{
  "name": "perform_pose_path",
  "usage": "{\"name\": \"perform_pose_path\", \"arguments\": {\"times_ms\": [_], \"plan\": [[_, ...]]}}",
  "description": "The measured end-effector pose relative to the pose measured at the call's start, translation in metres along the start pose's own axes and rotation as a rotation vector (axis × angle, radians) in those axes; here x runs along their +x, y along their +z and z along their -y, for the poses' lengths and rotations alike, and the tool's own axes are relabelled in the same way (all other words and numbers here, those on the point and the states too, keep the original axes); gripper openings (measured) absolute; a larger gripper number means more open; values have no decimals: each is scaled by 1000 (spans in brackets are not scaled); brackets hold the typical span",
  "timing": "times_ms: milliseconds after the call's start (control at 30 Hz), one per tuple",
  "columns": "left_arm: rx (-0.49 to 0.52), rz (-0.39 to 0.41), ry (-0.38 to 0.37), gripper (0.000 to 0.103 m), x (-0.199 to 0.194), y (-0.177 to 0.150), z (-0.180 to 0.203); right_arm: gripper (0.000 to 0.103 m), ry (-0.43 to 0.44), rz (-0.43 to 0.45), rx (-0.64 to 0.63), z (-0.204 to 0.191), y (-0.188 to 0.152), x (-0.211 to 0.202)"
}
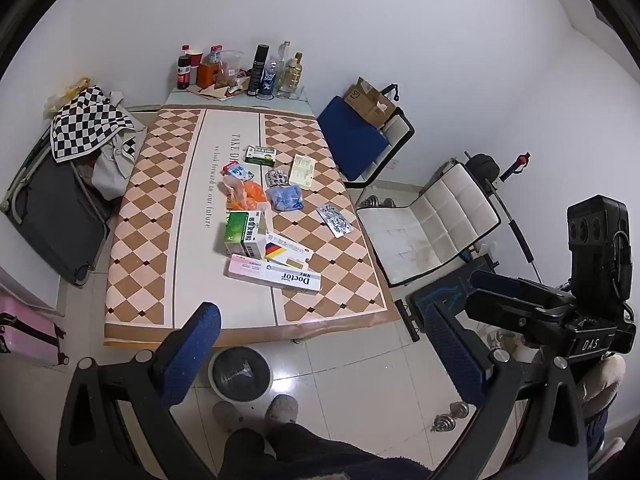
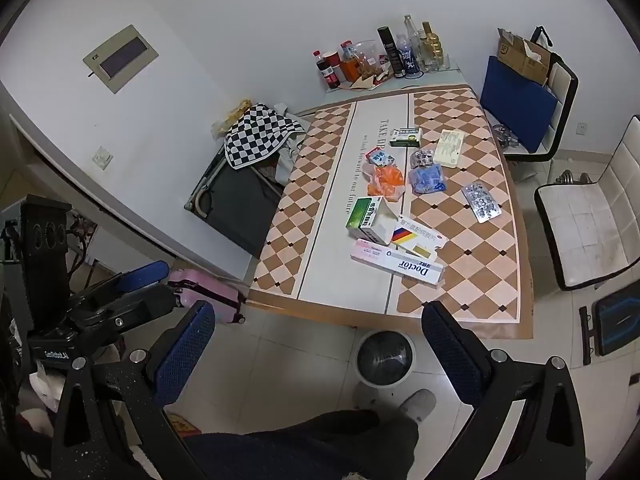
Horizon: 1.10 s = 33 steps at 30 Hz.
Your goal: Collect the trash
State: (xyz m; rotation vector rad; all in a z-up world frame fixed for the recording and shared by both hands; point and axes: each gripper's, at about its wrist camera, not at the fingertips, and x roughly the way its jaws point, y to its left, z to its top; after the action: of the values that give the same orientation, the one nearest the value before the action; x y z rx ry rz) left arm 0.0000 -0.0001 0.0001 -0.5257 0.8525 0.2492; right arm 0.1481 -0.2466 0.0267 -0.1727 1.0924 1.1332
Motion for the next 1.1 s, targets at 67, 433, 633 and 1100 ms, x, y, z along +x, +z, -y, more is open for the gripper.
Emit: {"name": "perform_pose_path", "arguments": {"times_ms": [67, 433, 633, 1100], "plan": [[-2, 0, -7, 103, 0, 0, 0, 103, 7, 0, 7, 0, 0, 0], [-5, -2, -22, 103, 5, 2, 10, 103, 17, -3, 9, -3, -3, 2], [-7, 0, -22, 103, 3, 3, 10, 103, 24, -6, 11, -8, -6, 3], [-10, 0, -23, 103, 3, 2, 12, 103, 35, -18, 10, -5, -4, 13]]}}
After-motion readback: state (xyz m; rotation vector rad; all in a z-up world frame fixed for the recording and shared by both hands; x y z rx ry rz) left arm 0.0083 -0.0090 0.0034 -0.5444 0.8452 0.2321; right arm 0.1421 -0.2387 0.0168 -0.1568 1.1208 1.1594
